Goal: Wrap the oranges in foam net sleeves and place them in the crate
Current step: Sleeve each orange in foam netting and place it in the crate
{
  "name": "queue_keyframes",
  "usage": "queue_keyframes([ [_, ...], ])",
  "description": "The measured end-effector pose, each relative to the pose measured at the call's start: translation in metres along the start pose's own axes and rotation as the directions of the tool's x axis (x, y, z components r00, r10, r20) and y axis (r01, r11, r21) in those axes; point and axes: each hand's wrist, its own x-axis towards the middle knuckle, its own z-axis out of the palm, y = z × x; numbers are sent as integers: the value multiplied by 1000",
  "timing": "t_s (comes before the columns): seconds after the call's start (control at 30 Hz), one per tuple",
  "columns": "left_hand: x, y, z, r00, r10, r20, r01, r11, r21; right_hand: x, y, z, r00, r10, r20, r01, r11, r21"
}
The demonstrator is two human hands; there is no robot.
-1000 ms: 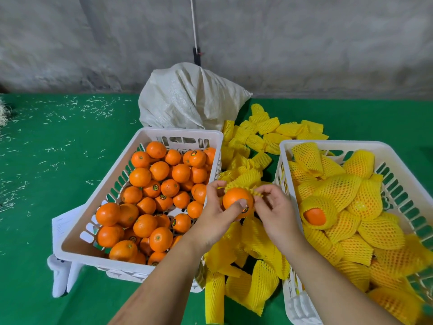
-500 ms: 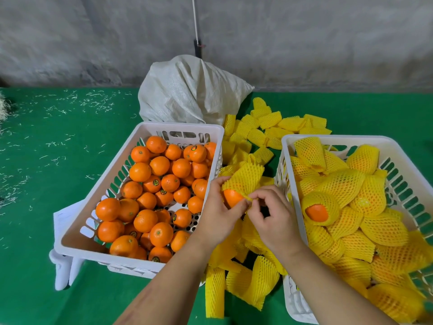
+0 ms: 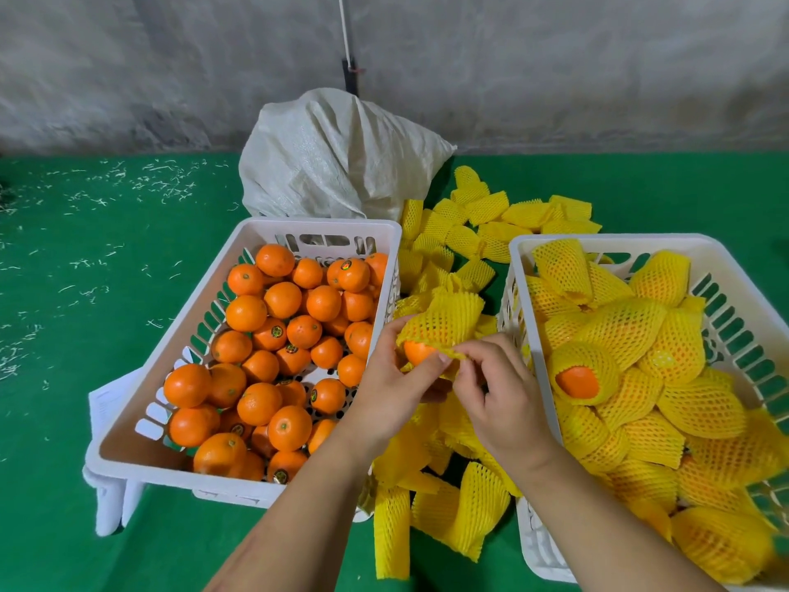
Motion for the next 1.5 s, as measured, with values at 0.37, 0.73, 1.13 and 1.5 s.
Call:
queue_keyframes([
  [0.37,-1,0,0,997,-11,71,6,998,69,-1,7,2,991,134,25,-135,991,22],
  [0.73,5,-7,-5,995,61,-79,-54,994,93,-2,0,3,923,352,154,-358,934,10],
  [1.13,3,-12,-16,990,141,32,-144,982,125,-5,-4,-2,960,252,120,-271,944,189],
  [1.5,8,-20,-11,954,297,-44,-269,912,311,-3,-11,-11,861,331,387,-448,853,268],
])
